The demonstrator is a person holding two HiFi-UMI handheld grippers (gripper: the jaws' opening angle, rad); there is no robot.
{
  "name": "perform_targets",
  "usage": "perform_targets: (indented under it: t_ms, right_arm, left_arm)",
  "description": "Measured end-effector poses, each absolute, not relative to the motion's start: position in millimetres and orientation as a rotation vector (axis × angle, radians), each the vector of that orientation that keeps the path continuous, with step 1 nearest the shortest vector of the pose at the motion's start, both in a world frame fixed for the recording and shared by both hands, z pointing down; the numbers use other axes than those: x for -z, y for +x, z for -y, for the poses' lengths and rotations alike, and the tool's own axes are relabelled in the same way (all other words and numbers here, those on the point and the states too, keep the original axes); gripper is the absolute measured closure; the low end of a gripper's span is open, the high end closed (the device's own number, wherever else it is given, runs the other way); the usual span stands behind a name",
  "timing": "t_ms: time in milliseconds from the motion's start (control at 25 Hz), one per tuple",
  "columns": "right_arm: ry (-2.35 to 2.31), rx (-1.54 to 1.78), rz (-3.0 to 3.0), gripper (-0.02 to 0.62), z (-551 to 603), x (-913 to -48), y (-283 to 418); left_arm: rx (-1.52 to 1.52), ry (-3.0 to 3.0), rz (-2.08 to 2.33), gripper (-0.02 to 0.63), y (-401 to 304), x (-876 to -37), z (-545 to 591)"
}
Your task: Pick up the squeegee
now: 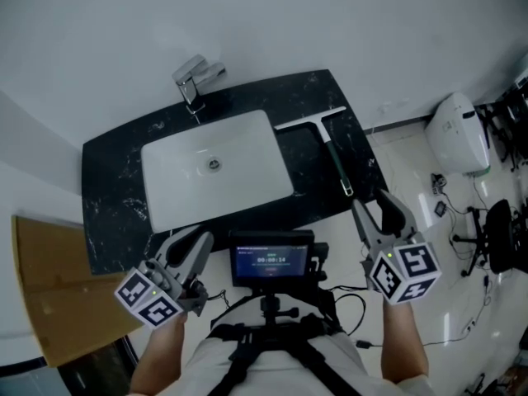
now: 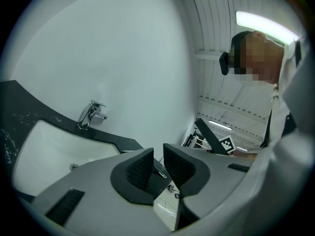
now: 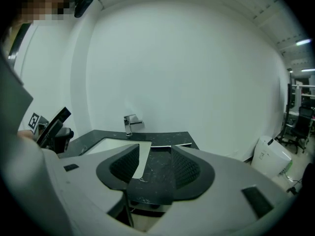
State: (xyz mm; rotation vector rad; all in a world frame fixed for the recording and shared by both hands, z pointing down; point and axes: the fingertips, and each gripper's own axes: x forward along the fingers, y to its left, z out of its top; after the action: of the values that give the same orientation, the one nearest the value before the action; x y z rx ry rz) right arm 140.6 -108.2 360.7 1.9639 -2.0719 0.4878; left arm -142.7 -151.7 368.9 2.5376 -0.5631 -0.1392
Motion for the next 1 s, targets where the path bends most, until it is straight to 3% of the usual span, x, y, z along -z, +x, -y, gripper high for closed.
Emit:
perform_targets:
  t_ms: [360, 680, 1000]
  right_arm:
    - [1.681, -0.513, 2.213, 0.394, 122, -374, 135]
    - [1.714, -0.463, 2.284, 0.394, 139, -353, 163]
    - [1.632, -0.649, 2.511, 0.396, 145, -344, 163]
  left_arm:
    - [0.179, 2.541, 0.658, 0.549, -129, -360, 155]
    - [0.198, 2.536, 0.681, 0.549, -98, -355, 148]
    - [0.191, 2.537, 0.722, 0.549, -92, -353, 149]
